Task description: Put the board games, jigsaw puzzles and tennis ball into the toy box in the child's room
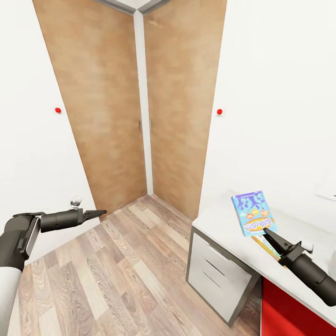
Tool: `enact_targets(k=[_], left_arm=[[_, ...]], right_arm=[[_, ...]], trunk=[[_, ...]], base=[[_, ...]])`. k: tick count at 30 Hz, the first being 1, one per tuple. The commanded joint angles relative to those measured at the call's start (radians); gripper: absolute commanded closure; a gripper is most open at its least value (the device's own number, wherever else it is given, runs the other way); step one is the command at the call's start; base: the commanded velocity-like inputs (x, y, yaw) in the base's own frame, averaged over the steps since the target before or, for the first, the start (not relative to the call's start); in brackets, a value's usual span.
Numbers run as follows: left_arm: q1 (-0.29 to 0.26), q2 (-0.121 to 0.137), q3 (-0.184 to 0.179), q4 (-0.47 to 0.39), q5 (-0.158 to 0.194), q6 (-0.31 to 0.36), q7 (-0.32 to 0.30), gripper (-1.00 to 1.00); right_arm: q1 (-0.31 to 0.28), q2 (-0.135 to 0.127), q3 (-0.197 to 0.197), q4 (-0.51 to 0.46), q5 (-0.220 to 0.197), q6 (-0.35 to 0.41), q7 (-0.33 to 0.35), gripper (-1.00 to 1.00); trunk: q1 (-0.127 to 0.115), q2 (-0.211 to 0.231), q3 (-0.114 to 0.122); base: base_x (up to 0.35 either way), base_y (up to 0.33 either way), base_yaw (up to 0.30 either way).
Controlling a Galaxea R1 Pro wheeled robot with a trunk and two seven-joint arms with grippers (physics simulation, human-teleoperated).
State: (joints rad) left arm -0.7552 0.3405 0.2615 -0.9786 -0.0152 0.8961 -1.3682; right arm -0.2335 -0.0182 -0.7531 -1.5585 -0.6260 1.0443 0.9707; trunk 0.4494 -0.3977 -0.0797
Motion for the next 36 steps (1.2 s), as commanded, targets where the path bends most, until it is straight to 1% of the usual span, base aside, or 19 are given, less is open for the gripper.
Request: enact_targets(k=[1,5,14,36], left_arm=[[-0.001,0.000,0.001,0.000,-0.002,0.010,-0.004,-1.00],[-0.001,0.000,0.001,0.000,-0.002,0.009,-0.004,-1.00],[-0.001,0.002,0.002,0.000,-0.002,0.009,-0.005,-1.00],[-0.001,0.006,0.002,0.000,-0.002,0.009,-0.004,-1.00]], right_arm=[[-0.001,0.000,-0.001,0.000,0.004,0.003,0.006,1.00],[-0.001,0.005,-0.002,0.000,0.005,0.003,0.008,1.00],[-0.001,0.005,-0.002,0.001,0.003,0.001,0.009,1.00],[-0.001,0.003,-0.002,0.006,0.003,-0.001,0.015,1.00]], trunk=[[0.001,-0.002,-0.002],[0.001,-0.002,-0.002],[0.001,-0.002,-0.002],[0.001,-0.002,-0.002]], base=[[0.000,0.000,0.000],[0.000,0.000,0.000],[0.000,0.000,-0.026],[0.000,0.000,-0.266]])
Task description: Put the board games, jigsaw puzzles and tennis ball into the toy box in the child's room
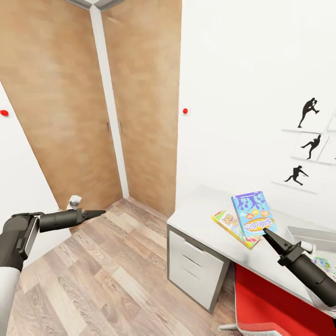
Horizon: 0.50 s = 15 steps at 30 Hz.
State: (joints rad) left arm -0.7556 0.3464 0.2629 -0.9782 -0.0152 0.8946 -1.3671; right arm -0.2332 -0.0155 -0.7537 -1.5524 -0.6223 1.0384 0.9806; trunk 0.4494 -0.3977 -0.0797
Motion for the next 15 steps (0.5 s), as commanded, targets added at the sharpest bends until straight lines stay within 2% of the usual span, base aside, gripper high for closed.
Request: enact_targets(k=[1,15], left_arm=[[-0.001,0.000,0.001,0.000,-0.002,0.010,-0.005,-1.00],[-0.001,0.006,0.003,0.000,0.001,0.010,-0.009,-1.00]], right_arm=[[-0.002,0.000,-0.001,0.000,0.000,0.005,0.006,1.00],[-0.002,0.000,-0.001,0.000,-0.001,0.005,0.007,1.00]], trunk=[[0.001,-0.002,-0.002],[0.001,-0.002,-0.002]], base=[[0.000,0.000,-0.281],[0.000,0.000,-0.281]])
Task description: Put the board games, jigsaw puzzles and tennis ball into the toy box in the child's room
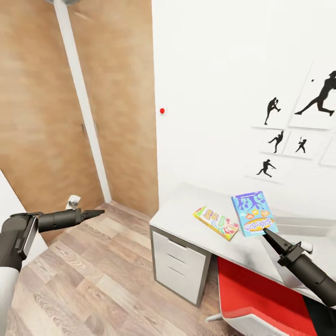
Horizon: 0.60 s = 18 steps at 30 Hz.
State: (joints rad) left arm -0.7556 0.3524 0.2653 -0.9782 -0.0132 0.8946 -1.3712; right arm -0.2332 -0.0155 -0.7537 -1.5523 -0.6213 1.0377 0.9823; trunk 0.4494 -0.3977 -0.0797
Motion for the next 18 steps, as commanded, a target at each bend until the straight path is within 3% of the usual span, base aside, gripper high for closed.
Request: enact_targets(k=[1,15,18], left_arm=[[-0.001,0.000,0.001,0.000,-0.001,0.010,-0.005,-1.00],[0.000,0.003,0.002,0.000,0.007,0.011,-0.006,-1.00],[0.001,0.003,0.002,0.000,0.009,0.011,-0.038,-1.00]], right_arm=[[-0.002,0.000,-0.001,0.000,-0.001,0.005,0.006,1.00],[-0.002,0.000,-0.001,0.000,-0.001,0.005,0.005,1.00],[-0.002,0.000,-0.001,0.000,-0.001,0.004,0.005,1.00]], trunk=[[0.001,-0.002,-0.002],[0.001,-0.002,-0.002],[0.001,-0.002,-0.002]], base=[[0.000,0.000,-0.281],[0.000,0.000,-0.281],[0.000,0.000,-0.281]])
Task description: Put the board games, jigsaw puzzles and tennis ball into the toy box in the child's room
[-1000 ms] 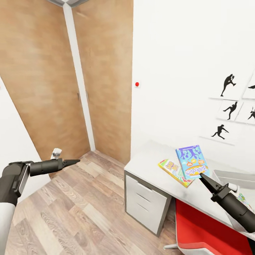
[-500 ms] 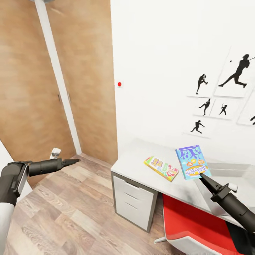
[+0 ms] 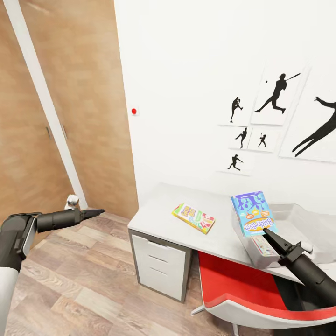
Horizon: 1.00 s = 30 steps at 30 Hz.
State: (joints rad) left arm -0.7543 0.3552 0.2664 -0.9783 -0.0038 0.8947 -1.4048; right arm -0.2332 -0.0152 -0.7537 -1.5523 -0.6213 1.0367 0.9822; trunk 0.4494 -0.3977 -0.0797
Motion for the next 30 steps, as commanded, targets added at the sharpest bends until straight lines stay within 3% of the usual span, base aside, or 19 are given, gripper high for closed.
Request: enact_targets(k=[1,4,6,30], left_arm=[[-0.001,0.000,0.001,0.000,-0.001,0.010,-0.037,-1.00],[0.002,0.001,0.001,0.000,-0.005,0.010,-0.144,-1.00],[0.009,0.001,0.002,-0.001,-0.004,0.009,-0.166,-1.00],[0.026,-0.004,0.010,-0.017,-0.001,0.009,-0.166,-1.00]], right_arm=[[-0.002,0.001,-0.001,0.000,-0.002,0.005,0.006,1.00],[-0.002,0.002,-0.001,0.000,-0.002,0.004,0.005,1.00],[-0.002,0.002,-0.001,0.000,-0.002,0.003,0.005,1.00],[-0.002,0.007,-0.001,0.000,-0.002,0.000,0.004,1.00]], trunk=[[0.001,-0.002,-0.002],[0.001,-0.002,-0.002],[0.001,-0.002,-0.002],[0.001,-0.002,-0.002]], base=[[0.000,0.000,-0.280],[0.000,0.000,-0.281],[0.000,0.000,-0.280],[0.000,0.000,-0.231]])
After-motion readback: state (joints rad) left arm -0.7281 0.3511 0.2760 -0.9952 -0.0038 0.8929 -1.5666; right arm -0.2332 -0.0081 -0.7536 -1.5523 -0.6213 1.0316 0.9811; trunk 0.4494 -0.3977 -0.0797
